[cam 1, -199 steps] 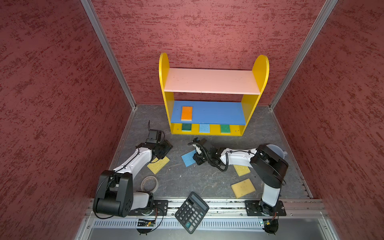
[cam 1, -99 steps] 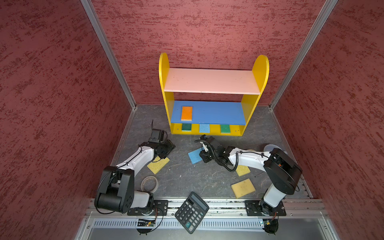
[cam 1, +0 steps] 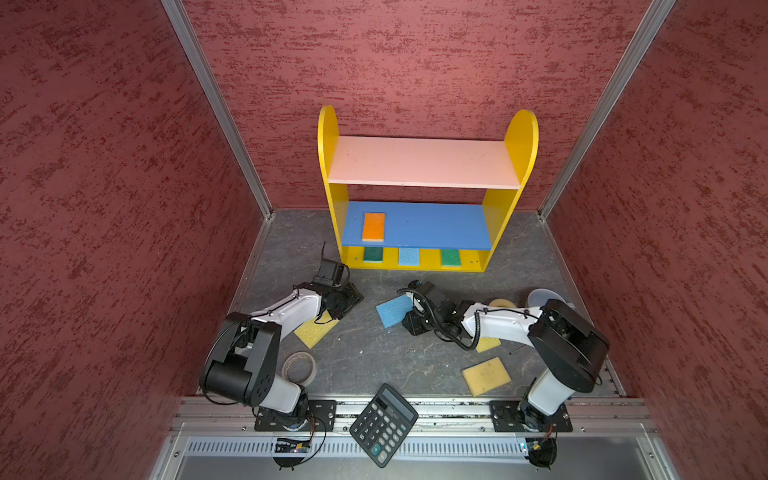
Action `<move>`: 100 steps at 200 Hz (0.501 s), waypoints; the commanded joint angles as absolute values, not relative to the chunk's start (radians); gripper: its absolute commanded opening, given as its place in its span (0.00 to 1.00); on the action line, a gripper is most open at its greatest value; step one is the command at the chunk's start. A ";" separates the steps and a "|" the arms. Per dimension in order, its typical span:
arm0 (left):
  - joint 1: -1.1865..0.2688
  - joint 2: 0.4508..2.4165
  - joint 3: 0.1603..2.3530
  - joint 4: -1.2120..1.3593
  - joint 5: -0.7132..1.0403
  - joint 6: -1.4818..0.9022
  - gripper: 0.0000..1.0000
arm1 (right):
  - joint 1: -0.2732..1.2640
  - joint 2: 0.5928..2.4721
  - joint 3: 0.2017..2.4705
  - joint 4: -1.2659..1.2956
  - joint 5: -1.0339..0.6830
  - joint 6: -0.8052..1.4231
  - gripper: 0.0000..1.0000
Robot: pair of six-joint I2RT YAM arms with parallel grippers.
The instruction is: Place and organize the cleaning sponges onto the shelf
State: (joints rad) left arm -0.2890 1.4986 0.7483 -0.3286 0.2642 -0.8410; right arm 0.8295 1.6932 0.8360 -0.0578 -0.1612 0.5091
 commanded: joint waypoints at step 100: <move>-0.430 1.650 0.789 -0.141 0.297 -0.898 0.58 | 0.651 1.833 0.879 0.055 -0.322 0.711 0.59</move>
State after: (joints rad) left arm -0.4015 1.6135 0.7753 -0.1764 0.2947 -0.8825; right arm 0.6693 1.7779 0.8455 0.1097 -0.3397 0.7029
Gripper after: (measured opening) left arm 0.578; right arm 0.589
